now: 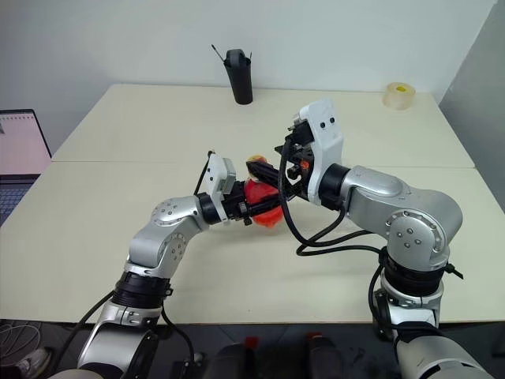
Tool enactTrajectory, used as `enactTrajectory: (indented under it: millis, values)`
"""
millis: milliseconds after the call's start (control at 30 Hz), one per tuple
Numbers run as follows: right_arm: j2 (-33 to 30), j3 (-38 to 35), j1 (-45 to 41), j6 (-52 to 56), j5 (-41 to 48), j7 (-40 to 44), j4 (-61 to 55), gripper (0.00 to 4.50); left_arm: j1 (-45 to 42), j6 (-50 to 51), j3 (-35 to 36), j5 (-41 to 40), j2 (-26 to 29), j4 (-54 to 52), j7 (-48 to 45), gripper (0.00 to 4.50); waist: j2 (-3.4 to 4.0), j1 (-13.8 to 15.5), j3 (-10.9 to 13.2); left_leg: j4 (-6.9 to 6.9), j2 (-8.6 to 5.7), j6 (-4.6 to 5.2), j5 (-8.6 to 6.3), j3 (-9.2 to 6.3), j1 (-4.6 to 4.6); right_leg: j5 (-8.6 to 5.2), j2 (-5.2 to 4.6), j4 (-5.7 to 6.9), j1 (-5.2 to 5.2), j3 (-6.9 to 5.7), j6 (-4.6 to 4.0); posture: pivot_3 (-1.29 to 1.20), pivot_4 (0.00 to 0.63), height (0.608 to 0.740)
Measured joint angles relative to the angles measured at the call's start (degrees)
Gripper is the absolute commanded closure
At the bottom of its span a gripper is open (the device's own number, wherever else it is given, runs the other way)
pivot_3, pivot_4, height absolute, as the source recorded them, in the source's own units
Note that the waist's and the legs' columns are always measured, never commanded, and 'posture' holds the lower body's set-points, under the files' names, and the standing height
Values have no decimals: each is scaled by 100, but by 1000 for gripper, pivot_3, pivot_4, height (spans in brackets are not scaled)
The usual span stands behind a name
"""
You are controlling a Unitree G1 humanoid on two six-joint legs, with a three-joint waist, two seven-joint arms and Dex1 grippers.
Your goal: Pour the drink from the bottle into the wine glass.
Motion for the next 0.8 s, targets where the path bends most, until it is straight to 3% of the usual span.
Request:
enactTrajectory:
  millis: [500, 600, 733, 800]
  values:
    - [-296, 270, 16, 146, -2, 111, -18, 918, 15, 10, -20, 39, 1, 0, 84, 2319, 0, 0, 0, -1, 0, 0, 0, -1, 0, 0, 0, -2, 0, 0, 0, 0, 150, 740]
    - [-330, 293, 16, 120, -14, 140, -4, 1565, 15, 10, -20, 41, 0, 0, 132, 2319, 0, 0, 0, -1, 0, 0, 0, -1, 0, 0, 0, -2, 0, 0, 0, 0, 150, 740]
    - [-354, 375, 12, 50, -1, 259, -5, 2902, 15, 27, -20, 51, -40, 0, 186, 2320, 0, 1, 0, -1, 0, 0, 0, -1, -1, 0, 1, -3, 0, 0, 0, 0, 150, 740]
    - [-368, 376, 12, 44, 1, 267, -4, 3108, 15, 27, -21, 52, -50, 0, 191, 2327, 0, 1, 0, -2, -1, 0, 0, -1, -1, 0, 1, -3, 0, 0, 0, 0, 150, 740]
